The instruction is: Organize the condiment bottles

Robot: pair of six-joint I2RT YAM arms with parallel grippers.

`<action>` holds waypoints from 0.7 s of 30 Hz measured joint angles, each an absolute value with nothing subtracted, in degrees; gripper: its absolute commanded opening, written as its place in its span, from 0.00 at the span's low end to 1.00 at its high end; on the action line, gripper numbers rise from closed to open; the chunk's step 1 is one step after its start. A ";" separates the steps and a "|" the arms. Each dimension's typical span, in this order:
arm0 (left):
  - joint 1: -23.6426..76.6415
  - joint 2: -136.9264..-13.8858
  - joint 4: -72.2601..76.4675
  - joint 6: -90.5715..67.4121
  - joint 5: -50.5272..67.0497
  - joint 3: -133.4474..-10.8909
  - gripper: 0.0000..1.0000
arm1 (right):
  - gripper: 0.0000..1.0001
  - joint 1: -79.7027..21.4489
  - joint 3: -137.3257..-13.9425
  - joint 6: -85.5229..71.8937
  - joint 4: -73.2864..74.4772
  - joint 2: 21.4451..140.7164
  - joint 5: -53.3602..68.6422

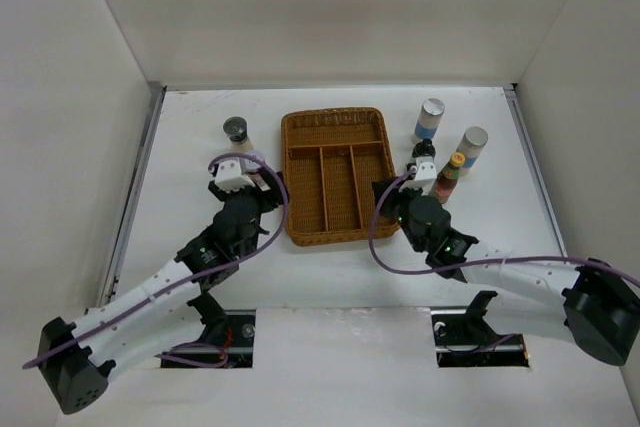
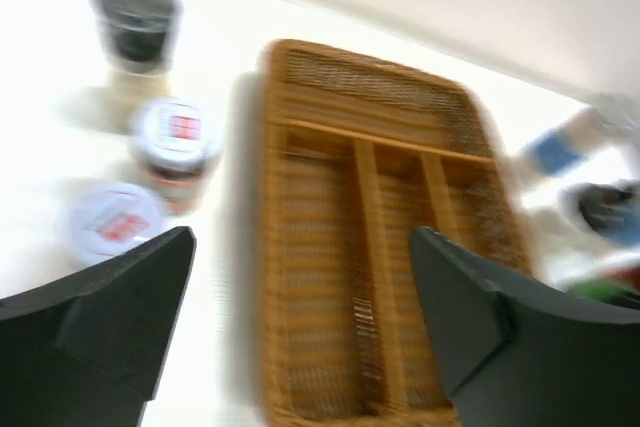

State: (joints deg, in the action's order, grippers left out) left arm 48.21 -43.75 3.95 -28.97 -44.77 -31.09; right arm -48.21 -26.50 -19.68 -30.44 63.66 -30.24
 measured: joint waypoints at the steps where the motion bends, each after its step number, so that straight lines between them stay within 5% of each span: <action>1: 46.30 -44.31 2.94 -28.88 -44.84 -31.42 0.42 | 0.19 -48.56 -26.65 -19.53 -30.46 63.81 -29.98; 3: 42.81 -46.22 0.82 -28.05 -44.80 -32.03 0.38 | 0.22 -48.88 -27.05 -19.57 -30.39 64.23 -29.69; 7: 36.75 -52.05 -3.11 -27.33 -44.62 -33.19 0.80 | 0.60 -48.99 -27.29 -19.51 -30.06 64.27 -29.56; 9: 34.57 -55.57 -4.43 -27.35 -44.53 -33.87 0.88 | 0.77 -49.21 -27.29 -19.40 -30.09 64.27 -29.56; 21: 30.74 -65.63 -5.74 -27.38 -44.29 -34.28 0.82 | 0.82 -49.78 -27.29 -18.13 -30.02 63.13 -29.91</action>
